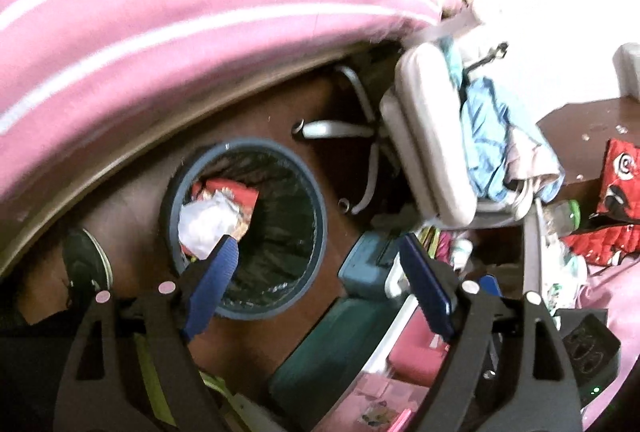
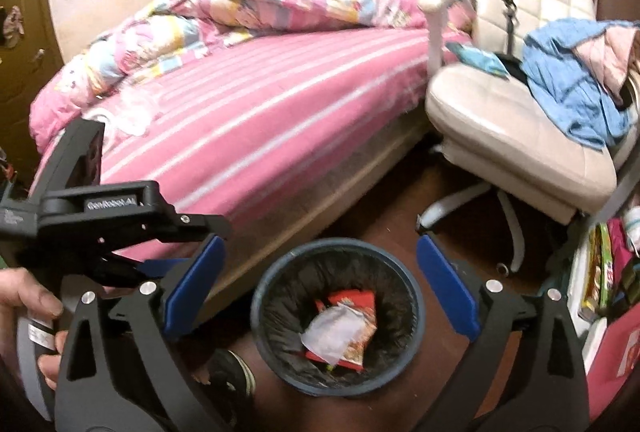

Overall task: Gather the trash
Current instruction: 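Move both tools back toward the bed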

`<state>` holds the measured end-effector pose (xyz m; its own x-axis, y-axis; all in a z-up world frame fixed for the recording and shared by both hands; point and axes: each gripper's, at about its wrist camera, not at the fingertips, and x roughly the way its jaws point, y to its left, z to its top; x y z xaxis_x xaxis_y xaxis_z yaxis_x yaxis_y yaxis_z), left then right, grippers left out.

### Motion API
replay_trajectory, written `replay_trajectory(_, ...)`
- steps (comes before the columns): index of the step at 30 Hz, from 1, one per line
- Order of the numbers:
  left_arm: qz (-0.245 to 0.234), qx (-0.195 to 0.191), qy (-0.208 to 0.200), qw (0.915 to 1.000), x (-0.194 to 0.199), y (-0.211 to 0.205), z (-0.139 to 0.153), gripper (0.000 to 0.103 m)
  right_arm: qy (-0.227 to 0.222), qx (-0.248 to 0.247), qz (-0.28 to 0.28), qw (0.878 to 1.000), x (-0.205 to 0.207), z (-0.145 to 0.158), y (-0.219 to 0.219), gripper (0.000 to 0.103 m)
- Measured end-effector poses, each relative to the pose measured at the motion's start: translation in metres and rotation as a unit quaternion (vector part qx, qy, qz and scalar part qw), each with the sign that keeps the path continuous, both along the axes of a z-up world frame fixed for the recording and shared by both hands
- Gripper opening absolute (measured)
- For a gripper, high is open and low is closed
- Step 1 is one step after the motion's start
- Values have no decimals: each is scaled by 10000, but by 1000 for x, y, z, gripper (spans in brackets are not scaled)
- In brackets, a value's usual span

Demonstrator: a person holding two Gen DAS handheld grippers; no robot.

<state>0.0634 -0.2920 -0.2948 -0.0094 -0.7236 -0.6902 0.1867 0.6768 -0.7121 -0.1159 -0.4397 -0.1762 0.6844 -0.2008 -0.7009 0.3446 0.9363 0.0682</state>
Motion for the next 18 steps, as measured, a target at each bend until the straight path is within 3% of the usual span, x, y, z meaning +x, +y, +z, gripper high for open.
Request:
replay_trajectory(4,284,-259,-63,9992,5,25,18,81,-179,-72,264,9995,14,23,21,97)
replay_trajectory(9,502,-531,-452,9963,9,62,55,82,-350,186,606,9974,34,47,44,97)
replay_trajectory(18,1198,-685,-830,9870,22,147,87,85,-445,105,1478,9880,77,72,112,97)
